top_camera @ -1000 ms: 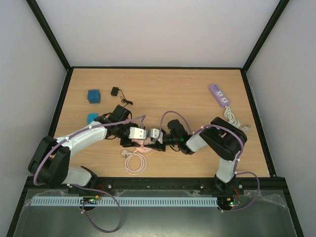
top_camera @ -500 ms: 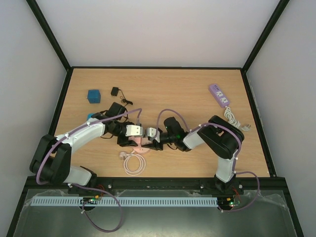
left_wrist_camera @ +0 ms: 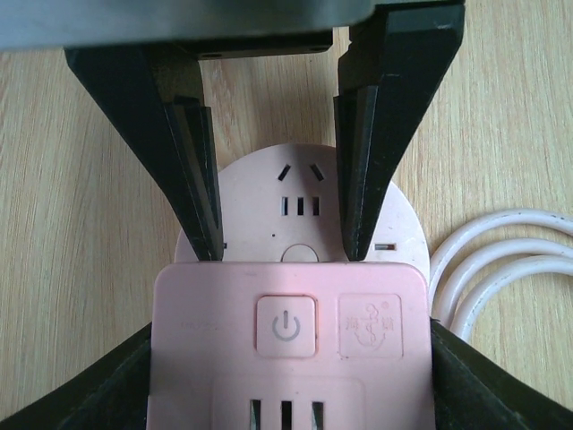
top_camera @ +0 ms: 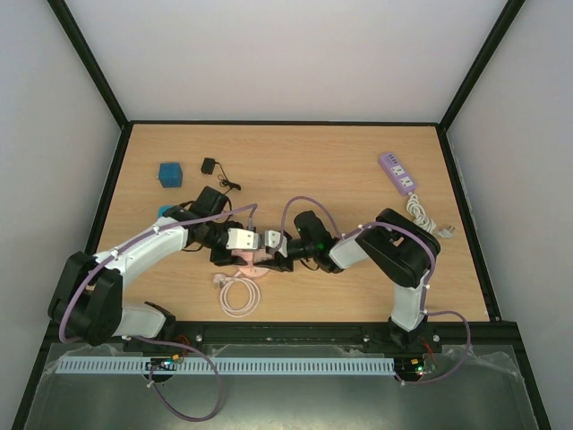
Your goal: Pull the plug off the socket
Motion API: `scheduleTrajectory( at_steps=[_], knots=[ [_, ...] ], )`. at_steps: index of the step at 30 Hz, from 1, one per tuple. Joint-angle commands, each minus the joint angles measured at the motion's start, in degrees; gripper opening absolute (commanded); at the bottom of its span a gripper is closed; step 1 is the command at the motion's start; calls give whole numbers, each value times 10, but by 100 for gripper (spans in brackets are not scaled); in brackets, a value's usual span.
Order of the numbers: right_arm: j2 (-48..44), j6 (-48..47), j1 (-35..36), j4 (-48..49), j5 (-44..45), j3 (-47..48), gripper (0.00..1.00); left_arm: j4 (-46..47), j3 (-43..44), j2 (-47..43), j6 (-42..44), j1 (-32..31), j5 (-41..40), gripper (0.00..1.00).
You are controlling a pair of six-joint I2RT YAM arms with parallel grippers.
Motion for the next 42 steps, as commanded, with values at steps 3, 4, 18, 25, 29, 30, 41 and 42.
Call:
scheduleTrajectory(
  at_steps=[3,4,18,25,29,30,41,42],
  knots=[
    [49,-19,3,-144,64,-23,52,3,21,-40,-15,1,111,41],
    [48,-19,3,-145,64,-23,52,3,22,-40,-18,3,115,41],
    [50,-18,3,-149,66,-20,52,-27,43,-29,-17,28,138,41],
    [50,-18,3,-148,64,-20,52,-57,49,-43,1,48,119,40],
    [43,-19,3,-145,60,-24,53,-76,59,-51,8,81,119,41],
    [38,-19,3,-144,57,-27,54,-79,62,-53,6,90,121,41],
    [-25,19,3,-151,22,4,58,-91,99,-33,-75,178,130,42],
    [-30,22,3,-154,20,8,59,-94,101,-28,-80,185,134,42]
  ],
)
